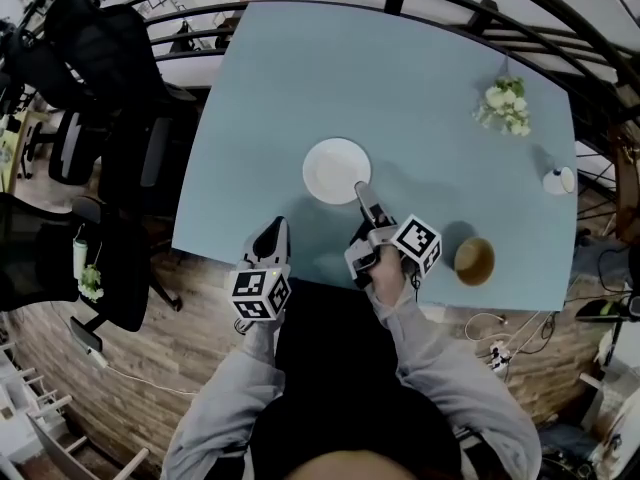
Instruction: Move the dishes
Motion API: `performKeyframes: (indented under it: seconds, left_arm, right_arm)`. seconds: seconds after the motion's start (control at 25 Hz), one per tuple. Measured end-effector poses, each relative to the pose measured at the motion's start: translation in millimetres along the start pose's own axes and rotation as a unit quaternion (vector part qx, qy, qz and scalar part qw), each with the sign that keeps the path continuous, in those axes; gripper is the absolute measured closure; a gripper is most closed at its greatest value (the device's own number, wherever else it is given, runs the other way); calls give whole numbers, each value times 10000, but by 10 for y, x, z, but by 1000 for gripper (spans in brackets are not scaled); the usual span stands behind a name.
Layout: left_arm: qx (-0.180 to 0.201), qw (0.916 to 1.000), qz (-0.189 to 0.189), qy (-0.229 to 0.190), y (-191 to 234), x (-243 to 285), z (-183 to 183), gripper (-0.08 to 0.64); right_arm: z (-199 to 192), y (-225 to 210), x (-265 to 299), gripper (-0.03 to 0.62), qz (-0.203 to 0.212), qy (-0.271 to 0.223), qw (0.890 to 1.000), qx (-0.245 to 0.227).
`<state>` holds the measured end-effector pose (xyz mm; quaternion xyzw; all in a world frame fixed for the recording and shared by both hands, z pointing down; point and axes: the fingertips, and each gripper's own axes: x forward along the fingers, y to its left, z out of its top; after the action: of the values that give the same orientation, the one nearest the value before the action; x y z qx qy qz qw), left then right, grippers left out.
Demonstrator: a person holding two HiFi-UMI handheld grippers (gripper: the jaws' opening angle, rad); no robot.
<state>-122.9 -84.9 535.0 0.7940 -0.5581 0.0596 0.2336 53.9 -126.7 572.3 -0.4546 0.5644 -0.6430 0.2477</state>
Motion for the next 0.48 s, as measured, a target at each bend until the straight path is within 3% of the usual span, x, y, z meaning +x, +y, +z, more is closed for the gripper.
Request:
performKeyframes:
  seconds: [0.16,0.36,0.48]
  left_arm:
    - [88,9995,-290,-86,-145,-2,113,543]
    - [267,9981,-543,-130,-287,41,195,543]
    - [364,9961,-791,-131,-431,75,243,543]
  right_arm:
    - [9,179,-268,210,27,-93,9889,-1485]
    - [10,225,-512,293,-149,-157,9535,-3007]
    - [132,334,-689,379,-372,-537,9260,-3718]
